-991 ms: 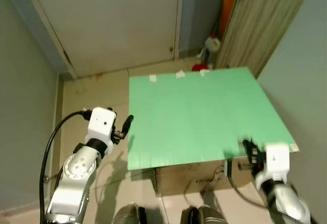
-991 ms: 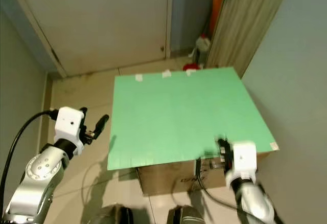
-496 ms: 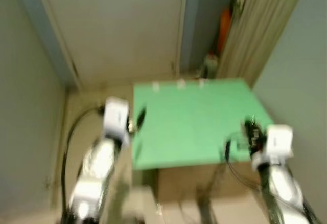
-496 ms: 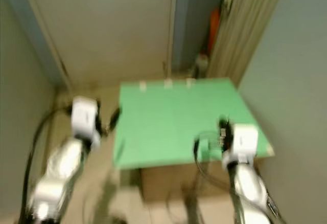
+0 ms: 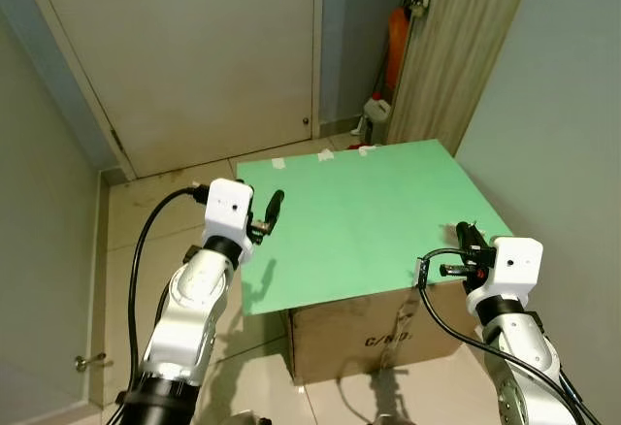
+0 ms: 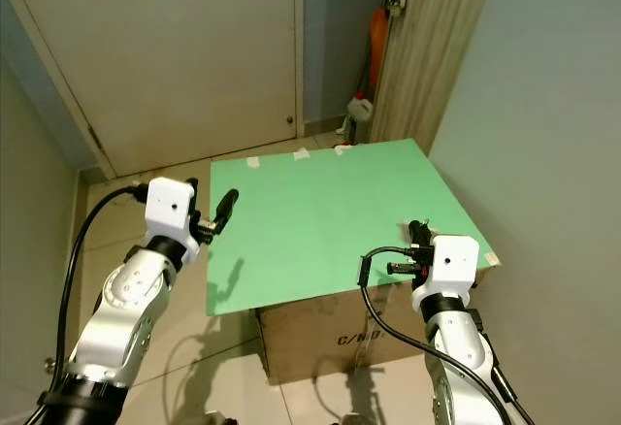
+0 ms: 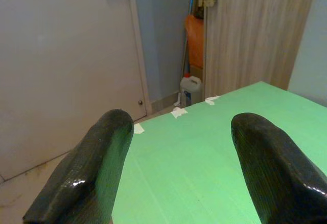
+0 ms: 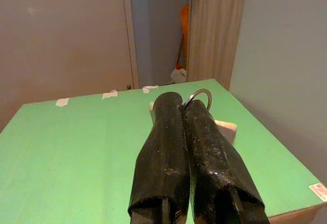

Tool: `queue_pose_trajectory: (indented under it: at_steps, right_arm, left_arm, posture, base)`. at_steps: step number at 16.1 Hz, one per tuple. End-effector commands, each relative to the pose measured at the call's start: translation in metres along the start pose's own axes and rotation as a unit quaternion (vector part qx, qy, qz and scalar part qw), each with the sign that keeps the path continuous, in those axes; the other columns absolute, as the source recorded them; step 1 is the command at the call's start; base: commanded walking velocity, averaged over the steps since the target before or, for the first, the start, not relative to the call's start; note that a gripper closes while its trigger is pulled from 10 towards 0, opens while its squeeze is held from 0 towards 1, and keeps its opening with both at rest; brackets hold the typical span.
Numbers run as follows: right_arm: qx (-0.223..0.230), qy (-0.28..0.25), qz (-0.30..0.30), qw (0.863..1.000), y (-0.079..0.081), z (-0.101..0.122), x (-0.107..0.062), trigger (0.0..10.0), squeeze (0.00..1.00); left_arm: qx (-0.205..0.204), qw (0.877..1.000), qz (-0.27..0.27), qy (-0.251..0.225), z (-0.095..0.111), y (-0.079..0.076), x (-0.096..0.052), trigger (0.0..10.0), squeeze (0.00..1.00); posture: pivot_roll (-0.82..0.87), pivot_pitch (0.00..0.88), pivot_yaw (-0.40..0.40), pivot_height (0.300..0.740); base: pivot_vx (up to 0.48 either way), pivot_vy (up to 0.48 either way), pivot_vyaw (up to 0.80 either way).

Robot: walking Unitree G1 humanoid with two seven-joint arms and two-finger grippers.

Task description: Hang keys on a hook

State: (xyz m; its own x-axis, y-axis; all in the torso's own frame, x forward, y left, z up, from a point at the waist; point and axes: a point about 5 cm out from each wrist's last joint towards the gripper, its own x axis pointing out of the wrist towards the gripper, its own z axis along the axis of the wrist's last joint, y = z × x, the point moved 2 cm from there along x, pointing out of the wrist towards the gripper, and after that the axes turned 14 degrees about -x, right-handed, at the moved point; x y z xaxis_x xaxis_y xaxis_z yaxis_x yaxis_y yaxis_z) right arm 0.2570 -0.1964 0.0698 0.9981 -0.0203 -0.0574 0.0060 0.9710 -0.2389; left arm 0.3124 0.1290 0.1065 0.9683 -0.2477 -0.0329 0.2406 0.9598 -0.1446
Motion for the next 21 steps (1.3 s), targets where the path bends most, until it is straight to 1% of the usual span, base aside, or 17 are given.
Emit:
queue_pose_trajectory:
  at_steps: [1,3,6,12,17,19,20,21]
  right_arm:
    - [-0.002,0.001,-0.004,1.0,-0.003,0.001,0.002,10.0,0.0]
    - [-0.002,0.003,-0.006,1.0,-0.003,0.0,0.002,10.0,0.0]
    - [0.002,0.008,-0.004,1.0,0.001,-0.001,0.002,10.0,0.0]
    - [-0.001,0.011,-0.005,1.0,0.001,-0.003,-0.001,10.0,0.0]
    - [-0.002,0.014,-0.004,1.0,0.002,-0.005,-0.004,10.0,0.0]
    - [-0.007,0.013,-0.01,1.0,0.001,-0.005,-0.004,10.0,0.0]
    - [-0.007,0.023,-0.005,1.0,0.003,-0.007,-0.005,10.0,0.0]
    - [0.006,0.026,-0.005,1.0,0.004,-0.009,-0.005,10.0,0.0]
  left_arm:
    - [0.0,1.0,0.006,-0.002,0.0,0.002,0.001,10.0,0.0]
    - [-0.001,1.0,0.006,-0.004,0.001,0.001,0.003,10.0,0.0]
    - [-0.002,1.0,0.004,-0.007,0.004,0.002,0.005,10.0,0.0]
    - [-0.007,1.0,-0.003,-0.01,0.004,-0.002,0.008,10.0,0.0]
    - [-0.004,1.0,-0.003,-0.009,0.005,0.0,0.009,10.0,0.0]
    - [-0.001,1.0,-0.007,-0.009,0.004,-0.002,0.011,10.0,0.0]
    - [0.001,1.0,-0.011,-0.007,0.004,-0.003,0.011,10.0,0.0]
    - [0.006,1.0,-0.015,-0.006,0.003,-0.004,0.012,10.0,0.0]
  posture:
    - [-0.12,0.018,0.024,0.722]
    - [-0.12,0.024,0.026,0.722]
    - [-0.12,0.03,0.026,0.722]
    - [-0.14,0.029,0.026,0.722]
    - [-0.14,0.029,0.03,0.722]
    - [-0.15,0.025,0.037,0.722]
    - [-0.15,0.022,0.04,0.722]
    - [-0.15,0.021,0.04,0.722]
  base:
    - [-0.247,0.0,0.0]
    - [-0.283,0.0,0.0]
    - [-0.322,0.0,0.0]
    - [-0.322,0.0,0.0]
    - [-0.317,0.0,0.0]
    - [0.0,0.0,0.0]
    - [0.0,0.0,0.0]
    - [0.0,0.0,-0.69]
